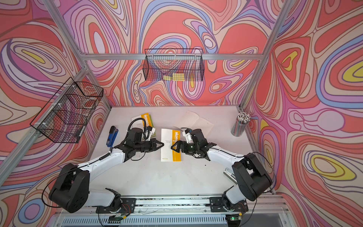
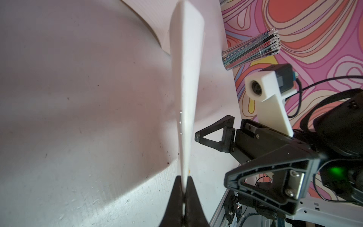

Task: Close the notebook
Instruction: Pick up the notebook from the center of the board, then place the notebook at the notebook.

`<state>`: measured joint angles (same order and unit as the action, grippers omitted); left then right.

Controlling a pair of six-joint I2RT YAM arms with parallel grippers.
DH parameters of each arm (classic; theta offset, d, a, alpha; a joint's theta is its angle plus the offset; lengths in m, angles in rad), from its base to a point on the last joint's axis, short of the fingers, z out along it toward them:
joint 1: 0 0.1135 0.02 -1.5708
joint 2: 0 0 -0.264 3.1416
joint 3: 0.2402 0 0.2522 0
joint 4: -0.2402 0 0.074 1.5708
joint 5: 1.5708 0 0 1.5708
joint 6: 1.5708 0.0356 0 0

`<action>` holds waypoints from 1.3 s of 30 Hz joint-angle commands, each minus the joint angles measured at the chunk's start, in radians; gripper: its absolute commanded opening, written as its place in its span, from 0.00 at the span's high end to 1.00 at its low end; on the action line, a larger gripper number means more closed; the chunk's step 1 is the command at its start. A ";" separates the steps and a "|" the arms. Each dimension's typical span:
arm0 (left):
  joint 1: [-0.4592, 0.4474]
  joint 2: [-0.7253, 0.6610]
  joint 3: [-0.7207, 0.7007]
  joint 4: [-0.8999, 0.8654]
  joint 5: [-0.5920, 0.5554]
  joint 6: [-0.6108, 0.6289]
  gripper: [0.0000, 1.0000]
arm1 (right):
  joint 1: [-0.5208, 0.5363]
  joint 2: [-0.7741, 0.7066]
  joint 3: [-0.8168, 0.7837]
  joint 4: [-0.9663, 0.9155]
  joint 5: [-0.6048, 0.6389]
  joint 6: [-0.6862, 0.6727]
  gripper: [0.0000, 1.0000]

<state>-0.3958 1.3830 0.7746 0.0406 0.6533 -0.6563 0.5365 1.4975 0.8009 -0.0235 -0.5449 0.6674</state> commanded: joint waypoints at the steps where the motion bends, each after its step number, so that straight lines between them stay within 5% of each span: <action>1: 0.031 -0.001 0.066 -0.144 0.032 0.062 1.00 | -0.005 -0.020 0.028 -0.065 0.026 -0.051 0.02; 19: 0.345 0.173 0.407 -0.386 0.256 0.158 1.00 | -0.078 -0.065 0.019 -0.084 0.002 -0.070 0.02; 24: 0.413 0.238 0.527 -0.545 0.247 0.264 1.00 | -0.084 -0.074 0.008 -0.075 -0.002 -0.068 0.02; 39: 0.515 0.402 0.645 -0.557 0.201 0.292 1.00 | -0.133 -0.017 0.100 -0.102 -0.041 -0.097 0.02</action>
<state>0.1066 1.7641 1.3823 -0.4873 0.8639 -0.3950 0.4160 1.4540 0.8715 -0.1211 -0.5663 0.5919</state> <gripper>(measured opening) 0.060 0.984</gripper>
